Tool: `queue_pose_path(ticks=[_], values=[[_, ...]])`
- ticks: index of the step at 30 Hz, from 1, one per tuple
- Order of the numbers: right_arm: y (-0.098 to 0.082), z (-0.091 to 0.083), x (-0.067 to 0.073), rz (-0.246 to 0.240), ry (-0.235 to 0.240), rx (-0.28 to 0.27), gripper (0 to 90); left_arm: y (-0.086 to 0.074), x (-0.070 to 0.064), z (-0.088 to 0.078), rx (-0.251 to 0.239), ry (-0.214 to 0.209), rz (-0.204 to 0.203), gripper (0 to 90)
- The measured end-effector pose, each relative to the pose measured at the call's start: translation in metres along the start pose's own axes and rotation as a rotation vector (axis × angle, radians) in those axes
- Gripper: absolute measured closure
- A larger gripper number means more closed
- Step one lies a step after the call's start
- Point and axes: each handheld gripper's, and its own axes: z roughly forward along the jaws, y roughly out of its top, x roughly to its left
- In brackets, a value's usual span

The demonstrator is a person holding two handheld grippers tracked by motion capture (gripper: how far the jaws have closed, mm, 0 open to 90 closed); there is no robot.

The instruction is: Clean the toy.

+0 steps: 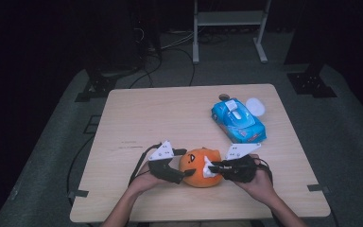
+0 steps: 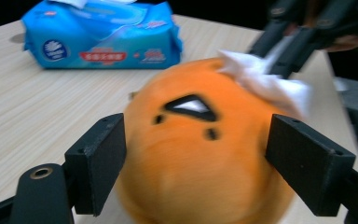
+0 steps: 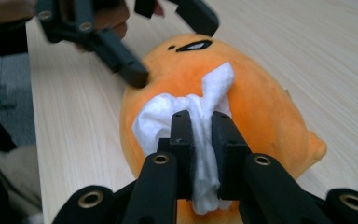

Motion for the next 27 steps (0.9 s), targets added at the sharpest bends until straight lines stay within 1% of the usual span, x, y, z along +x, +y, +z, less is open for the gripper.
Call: queue_pose_path(ticks=[1, 2, 3, 4, 6, 8, 11, 13, 15, 16, 17, 18, 19, 21, 23, 26, 27], values=[[0.001, 0.000, 0.001, -0.007, -0.004, 0.000, 79.3, -0.002, 0.000, 0.002, 0.010, 0.007, 0.013, 22.2], [0.002, 0.001, 0.003, -0.020, -0.009, 0.007, 79.4, -0.003, 0.001, 0.003, 0.012, 0.010, 0.009, 24.0], [0.002, 0.001, 0.005, -0.032, -0.012, 0.015, 79.5, -0.004, 0.002, 0.003, 0.011, 0.012, -0.003, 25.4], [0.002, 0.000, 0.004, -0.039, -0.013, 0.017, 79.6, -0.004, 0.003, 0.003, 0.013, 0.014, -0.006, 26.4], [0.000, -0.005, 0.000, -0.028, -0.011, 0.016, 79.8, -0.004, 0.004, 0.002, 0.009, 0.019, -0.019, 27.9], [-0.006, -0.013, -0.007, -0.013, -0.028, 0.021, 79.9, -0.005, 0.006, 0.002, 0.000, 0.014, -0.043, 28.0], [-0.015, -0.023, -0.015, 0.032, -0.045, 0.021, 80.0, -0.006, 0.006, 0.004, -0.009, 0.018, -0.066, 27.9], [-0.014, -0.025, -0.013, 0.030, -0.049, 0.011, 80.1, -0.004, 0.004, 0.006, -0.010, 0.035, -0.072, 27.7], [-0.007, -0.021, -0.004, 0.001, -0.023, 0.002, 80.0, -0.004, 0.003, 0.009, -0.012, 0.050, -0.090, 27.7], [-0.004, -0.017, 0.001, -0.022, -0.007, 0.005, 80.0, -0.005, 0.002, 0.009, -0.007, 0.059, -0.094, 27.6], [-0.002, -0.012, 0.007, -0.047, 0.002, 0.014, 79.8, -0.005, 0.003, 0.009, -0.005, 0.064, -0.090, 27.6], [0.000, -0.007, 0.011, -0.066, -0.003, 0.027, 79.8, -0.006, 0.003, 0.009, 0.000, 0.067, -0.088, 27.6], [0.001, -0.005, 0.012, -0.081, -0.006, 0.035, 79.8, -0.007, 0.004, 0.008, 0.003, 0.066, -0.093, 27.5], [0.001, -0.007, 0.007, -0.069, 0.002, 0.033, 79.9, -0.008, 0.008, 0.007, -0.004, 0.062, -0.114, 27.5], [-0.003, -0.013, -0.001, -0.050, -0.022, 0.033, 80.0, -0.009, 0.010, 0.006, -0.008, 0.060, -0.127, 27.4], [-0.011, -0.022, -0.014, 0.001, -0.045, 0.023, 79.9, -0.008, 0.009, 0.007, -0.014, 0.054, -0.131, 26.9], [-0.013, -0.023, -0.016, 0.010, -0.046, 0.023, 79.9, -0.007, 0.009, 0.007, -0.017, 0.043, -0.129, 25.6]])
